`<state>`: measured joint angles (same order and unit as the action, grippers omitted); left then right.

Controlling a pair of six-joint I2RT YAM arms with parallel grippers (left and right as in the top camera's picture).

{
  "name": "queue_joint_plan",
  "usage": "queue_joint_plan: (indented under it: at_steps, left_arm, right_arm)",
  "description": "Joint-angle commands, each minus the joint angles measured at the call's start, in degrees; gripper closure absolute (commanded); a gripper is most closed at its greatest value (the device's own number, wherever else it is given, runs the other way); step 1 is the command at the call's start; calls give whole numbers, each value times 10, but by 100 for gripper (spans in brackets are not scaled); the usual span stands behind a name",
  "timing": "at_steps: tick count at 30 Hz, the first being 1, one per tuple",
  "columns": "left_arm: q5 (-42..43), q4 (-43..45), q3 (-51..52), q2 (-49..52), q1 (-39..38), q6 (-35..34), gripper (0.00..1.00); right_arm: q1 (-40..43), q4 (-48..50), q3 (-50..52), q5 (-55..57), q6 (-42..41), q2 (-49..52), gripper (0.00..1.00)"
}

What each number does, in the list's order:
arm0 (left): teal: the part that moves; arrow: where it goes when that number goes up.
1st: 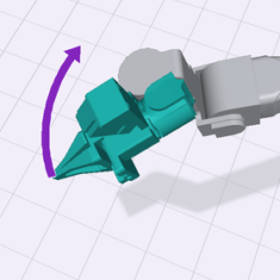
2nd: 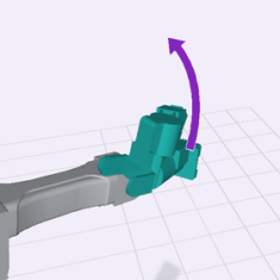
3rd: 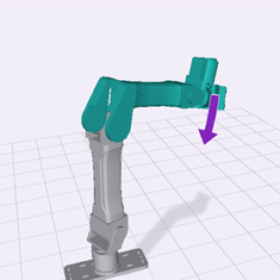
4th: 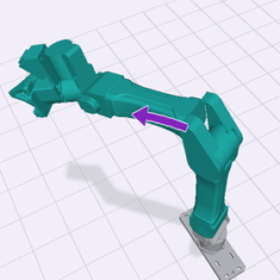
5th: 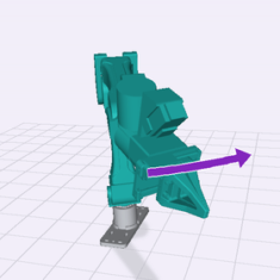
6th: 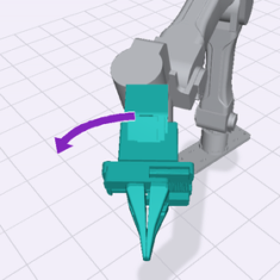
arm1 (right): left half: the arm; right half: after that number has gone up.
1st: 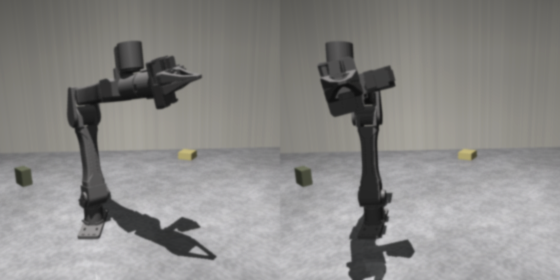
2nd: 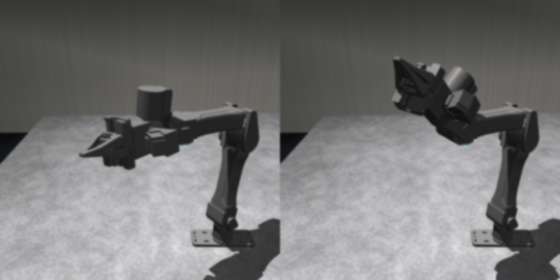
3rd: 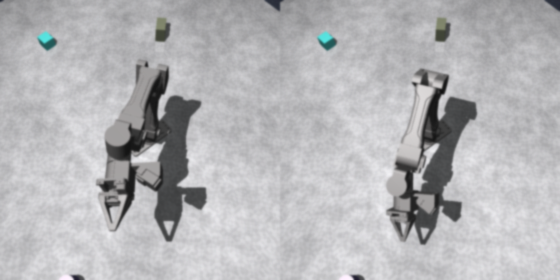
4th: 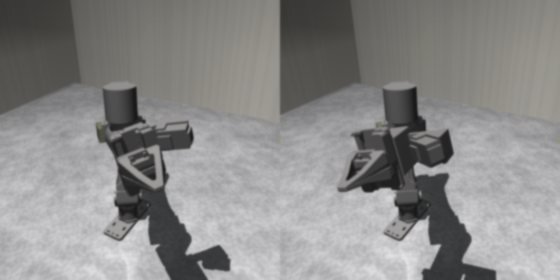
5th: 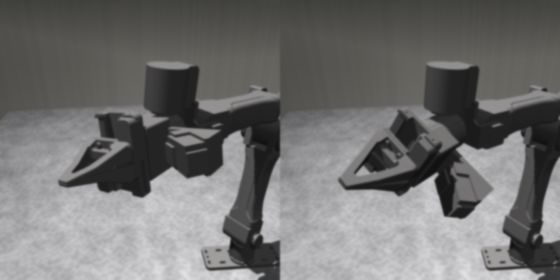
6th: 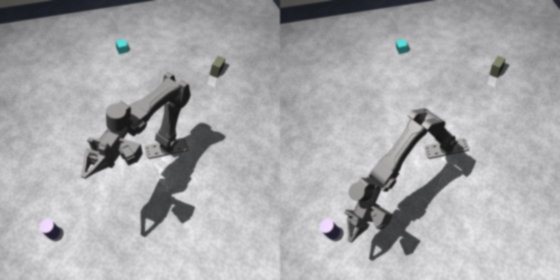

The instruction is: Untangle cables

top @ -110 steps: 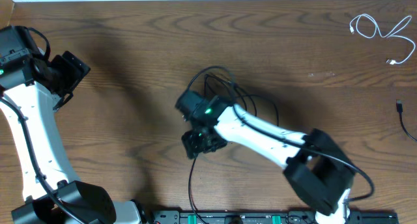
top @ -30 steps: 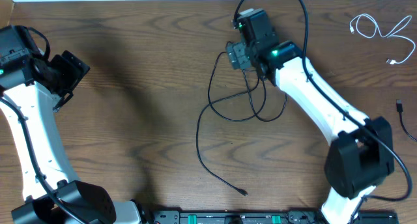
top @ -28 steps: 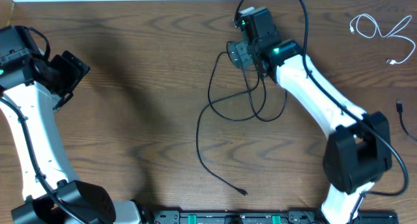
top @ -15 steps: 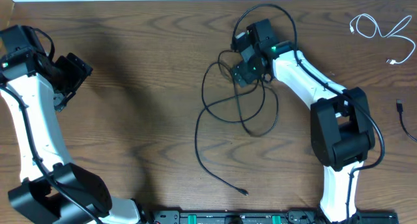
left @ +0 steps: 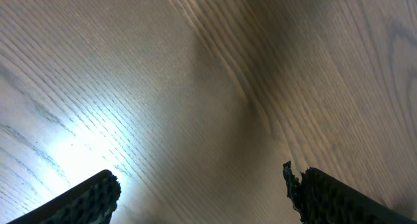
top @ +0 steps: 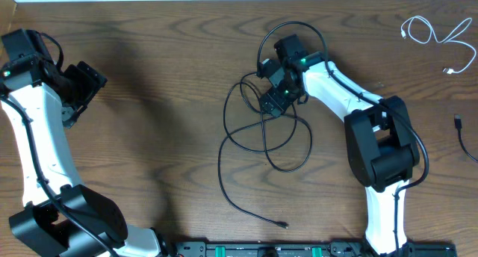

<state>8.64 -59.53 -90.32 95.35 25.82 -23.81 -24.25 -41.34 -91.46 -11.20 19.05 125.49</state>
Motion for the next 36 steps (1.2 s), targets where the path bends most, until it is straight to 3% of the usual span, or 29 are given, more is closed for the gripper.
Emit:
queue_joint_plan:
  at_steps: [1, 12, 14, 15, 16, 26, 33, 36]
  left_arm:
    - [-1, 0, 1, 3, 1, -1, 11]
    - [-1, 0, 1, 3, 1, -1, 11]
    - [-1, 0, 1, 3, 1, -1, 11]
    - [-1, 0, 1, 3, 1, -2, 11]
    - [-1, 0, 1, 3, 1, -1, 11]
    - [-1, 0, 1, 4, 1, -2, 11]
    - [-1, 0, 1, 3, 1, -1, 11]
    - [-1, 0, 1, 3, 1, -2, 11]
  right_arm:
    - [-11, -13, -3, 48, -35, 11, 6]
    - [-26, -63, -6, 53, -171, 10, 14]
    - [-24, -75, -16, 53, -194, 9, 13]
    - [-23, -84, -24, 52, -203, 8, 2]
    - [-21, -95, -35, 52, -214, 6, 1]
    - [-33, -171, -147, 35, -228, -27, 1]
    - [-59, -166, -141, 79, -321, -25, 1]
    - [-75, -140, -125, 95, -318, -25, 1]
